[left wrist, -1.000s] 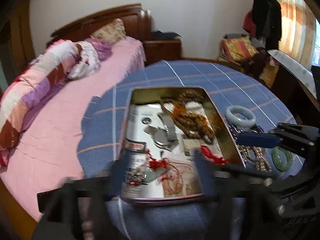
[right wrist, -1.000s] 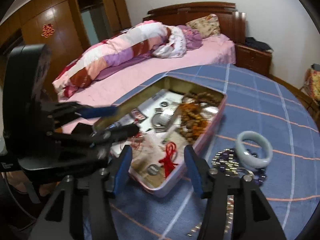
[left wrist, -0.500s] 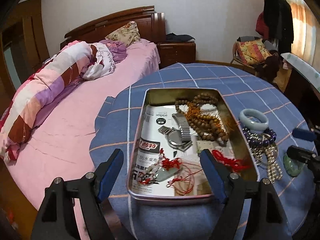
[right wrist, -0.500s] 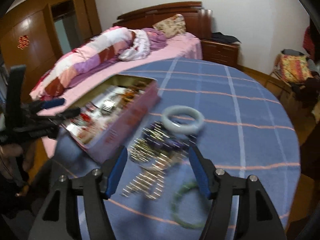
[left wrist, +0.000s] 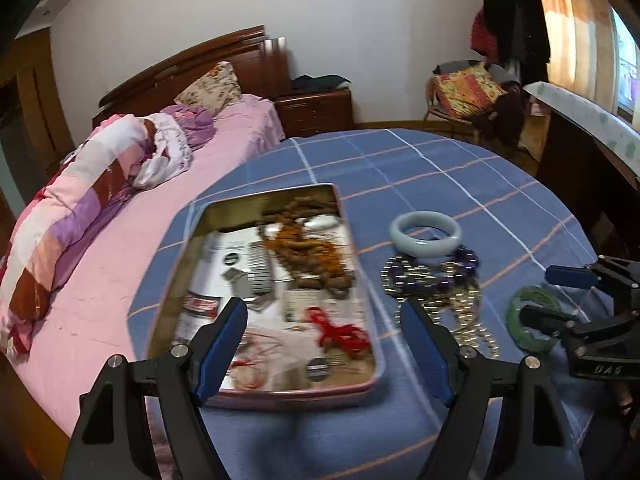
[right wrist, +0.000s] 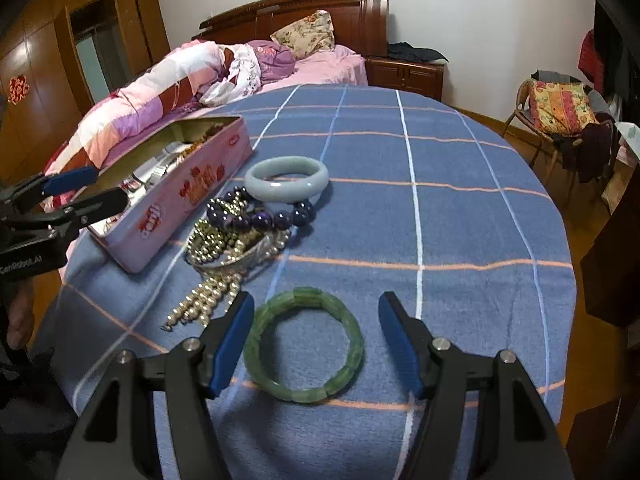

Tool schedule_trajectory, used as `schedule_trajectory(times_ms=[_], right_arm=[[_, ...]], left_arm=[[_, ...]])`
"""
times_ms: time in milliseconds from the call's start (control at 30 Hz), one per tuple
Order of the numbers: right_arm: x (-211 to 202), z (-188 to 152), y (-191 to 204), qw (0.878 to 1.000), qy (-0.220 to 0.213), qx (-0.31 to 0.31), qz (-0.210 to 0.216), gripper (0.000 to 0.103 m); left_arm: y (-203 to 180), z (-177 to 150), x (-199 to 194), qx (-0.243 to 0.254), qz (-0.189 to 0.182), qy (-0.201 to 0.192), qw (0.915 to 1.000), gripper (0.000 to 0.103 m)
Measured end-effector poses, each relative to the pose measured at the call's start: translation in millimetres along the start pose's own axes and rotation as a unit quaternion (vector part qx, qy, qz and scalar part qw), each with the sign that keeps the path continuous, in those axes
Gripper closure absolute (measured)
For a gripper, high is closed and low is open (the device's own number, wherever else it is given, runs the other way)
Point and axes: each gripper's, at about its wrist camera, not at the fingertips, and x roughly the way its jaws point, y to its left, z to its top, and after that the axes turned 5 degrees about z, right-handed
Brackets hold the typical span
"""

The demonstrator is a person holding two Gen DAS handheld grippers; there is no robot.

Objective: Organize jewelry
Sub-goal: 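Move the right tool toward the green bangle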

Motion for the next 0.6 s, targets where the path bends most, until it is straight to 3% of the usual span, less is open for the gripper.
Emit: schedule_trajectory(times_ms=[100,200,267,300,333,600], right_arm=[[-0.9,-1.7,-3.3,1.000,-0.002,0.002,-0.002,0.039],[3.7,-3.2,-6.3,1.000,0.014,-0.001,-0.015,0.058],[6.7,-6.9,-8.4,1.000,0.020,-0.001,-0.010,0.063],[7.0,-7.5,-6.3,1.000,0.019,-0.012,-0.020,0.072],[7.2,-7.5,-5.6,0.999,0.016,-0.019,-0.032,0.090],[7.9,7.2,-24.1,0.998,-0.004,0.001,-0.062,0.094]], left_arm=[[-9.0,4.7,-0.9,0.003,-0.009,-0.002,1.0000,0.024],[-18.6,13.4,-1.0,0.000,-0.017,-0.007,0.9998,0.024],[-23.7,19.5,0.2,-0.004,-0.028,-0.004,0.9996,0.024],[-29.9,23.6,1.7,-0.001,-0.036,-0.002,0.9993,0.024],[-33.7,26.7,3.1,0.000,-0.041,-0.001,0.9992,0.024],[-61.1,49.8,36.0,-0.003,-0.058,0.017,0.9982,0.024]])
